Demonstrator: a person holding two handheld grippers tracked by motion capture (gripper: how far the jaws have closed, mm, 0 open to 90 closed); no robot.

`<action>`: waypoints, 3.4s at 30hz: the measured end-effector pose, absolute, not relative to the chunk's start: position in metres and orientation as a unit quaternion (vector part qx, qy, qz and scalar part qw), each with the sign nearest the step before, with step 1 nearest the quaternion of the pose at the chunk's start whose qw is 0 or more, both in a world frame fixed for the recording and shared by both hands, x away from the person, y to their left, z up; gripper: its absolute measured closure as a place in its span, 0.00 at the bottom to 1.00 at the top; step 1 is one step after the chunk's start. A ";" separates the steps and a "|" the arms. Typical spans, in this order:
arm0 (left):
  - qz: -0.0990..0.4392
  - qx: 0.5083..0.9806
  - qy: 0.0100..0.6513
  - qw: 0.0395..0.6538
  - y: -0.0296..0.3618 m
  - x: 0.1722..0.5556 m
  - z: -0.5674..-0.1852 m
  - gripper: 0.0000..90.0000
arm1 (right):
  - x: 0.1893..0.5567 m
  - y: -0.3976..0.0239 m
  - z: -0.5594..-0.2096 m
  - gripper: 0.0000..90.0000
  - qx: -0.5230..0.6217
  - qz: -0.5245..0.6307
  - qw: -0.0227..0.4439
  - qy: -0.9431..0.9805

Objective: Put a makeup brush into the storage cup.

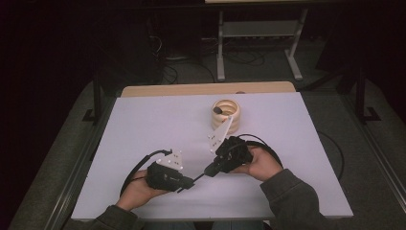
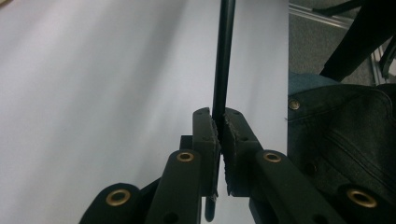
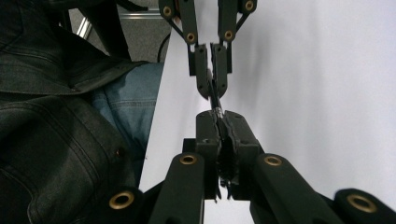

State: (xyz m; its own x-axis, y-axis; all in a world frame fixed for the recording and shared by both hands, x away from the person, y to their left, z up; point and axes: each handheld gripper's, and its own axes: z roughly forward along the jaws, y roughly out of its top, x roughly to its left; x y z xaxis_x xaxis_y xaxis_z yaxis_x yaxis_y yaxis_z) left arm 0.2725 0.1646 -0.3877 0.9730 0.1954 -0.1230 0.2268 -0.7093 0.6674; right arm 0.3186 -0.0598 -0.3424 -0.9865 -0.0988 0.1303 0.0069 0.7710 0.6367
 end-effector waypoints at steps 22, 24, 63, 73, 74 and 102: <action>-0.008 0.900 0.145 0.412 0.173 0.278 -0.384 0.95 | 0.324 -0.061 -0.356 0.88 -0.052 -0.446 0.101 -0.888; -0.003 0.901 0.146 0.409 0.172 0.278 -0.385 0.94 | 0.324 -0.060 -0.357 0.92 -0.051 -0.448 0.103 -0.887; 0.019 0.902 0.198 0.384 0.186 0.286 -0.391 0.78 | 0.346 -0.101 -0.333 0.93 -0.123 -0.383 0.041 -0.914; 0.014 0.898 0.205 0.388 0.190 0.290 -0.391 0.78 | 0.354 -0.113 -0.323 0.93 -0.138 -0.376 0.041 -0.915; 0.015 0.897 0.208 0.389 0.190 0.290 -0.391 0.78 | 0.356 -0.114 -0.322 0.93 -0.139 -0.378 0.039 -0.915; 0.025 0.898 0.211 0.386 0.200 0.290 -0.386 0.76 | 0.370 -0.143 -0.275 0.93 -0.186 -0.372 -0.008 -0.909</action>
State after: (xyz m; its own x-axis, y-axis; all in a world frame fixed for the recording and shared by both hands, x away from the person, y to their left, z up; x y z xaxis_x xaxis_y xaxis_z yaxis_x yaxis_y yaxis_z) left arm 0.2901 0.1999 -0.3858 0.9100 0.3978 -0.1171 0.3588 -0.6138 0.7032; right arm 0.3703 -0.1428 -0.2747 -0.9310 0.3432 0.1242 0.3318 0.6542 0.6796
